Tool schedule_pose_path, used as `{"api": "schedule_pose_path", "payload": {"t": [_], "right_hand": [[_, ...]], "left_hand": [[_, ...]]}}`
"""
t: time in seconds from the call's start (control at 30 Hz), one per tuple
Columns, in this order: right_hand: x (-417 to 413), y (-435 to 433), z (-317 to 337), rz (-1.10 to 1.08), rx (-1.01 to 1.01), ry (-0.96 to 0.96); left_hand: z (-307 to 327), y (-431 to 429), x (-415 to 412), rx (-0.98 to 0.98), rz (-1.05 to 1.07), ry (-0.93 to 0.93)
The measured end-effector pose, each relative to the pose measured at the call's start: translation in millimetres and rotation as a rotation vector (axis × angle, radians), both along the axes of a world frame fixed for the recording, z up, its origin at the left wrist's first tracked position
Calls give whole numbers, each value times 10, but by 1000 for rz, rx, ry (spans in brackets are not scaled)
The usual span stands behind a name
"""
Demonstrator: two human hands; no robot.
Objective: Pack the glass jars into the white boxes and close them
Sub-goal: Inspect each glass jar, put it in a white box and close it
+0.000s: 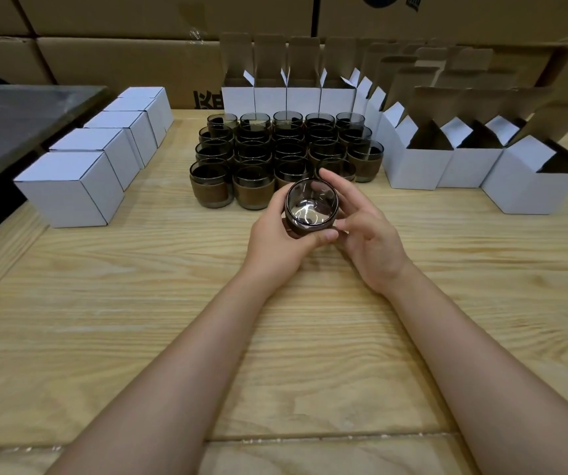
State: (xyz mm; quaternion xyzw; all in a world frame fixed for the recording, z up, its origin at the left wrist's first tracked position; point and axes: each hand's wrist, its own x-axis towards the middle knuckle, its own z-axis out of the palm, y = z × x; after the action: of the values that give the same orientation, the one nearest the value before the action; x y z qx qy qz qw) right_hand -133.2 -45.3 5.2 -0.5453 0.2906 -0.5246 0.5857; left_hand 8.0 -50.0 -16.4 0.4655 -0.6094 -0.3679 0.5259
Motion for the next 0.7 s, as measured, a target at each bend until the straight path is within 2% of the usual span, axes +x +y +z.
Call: {"api": "schedule_pose_path", "payload": {"t": [0.17, 0.5, 0.7], "right_hand": [[-30, -23, -34, -3, -28, 43], [22, -53, -38, -327, 104, 128], [47, -40, 10, -394, 221, 129]], "left_hand": [[16, 14, -8, 13, -4, 5], [97, 122, -21, -38, -89, -44], [106, 107, -35, -90, -86, -98]]}}
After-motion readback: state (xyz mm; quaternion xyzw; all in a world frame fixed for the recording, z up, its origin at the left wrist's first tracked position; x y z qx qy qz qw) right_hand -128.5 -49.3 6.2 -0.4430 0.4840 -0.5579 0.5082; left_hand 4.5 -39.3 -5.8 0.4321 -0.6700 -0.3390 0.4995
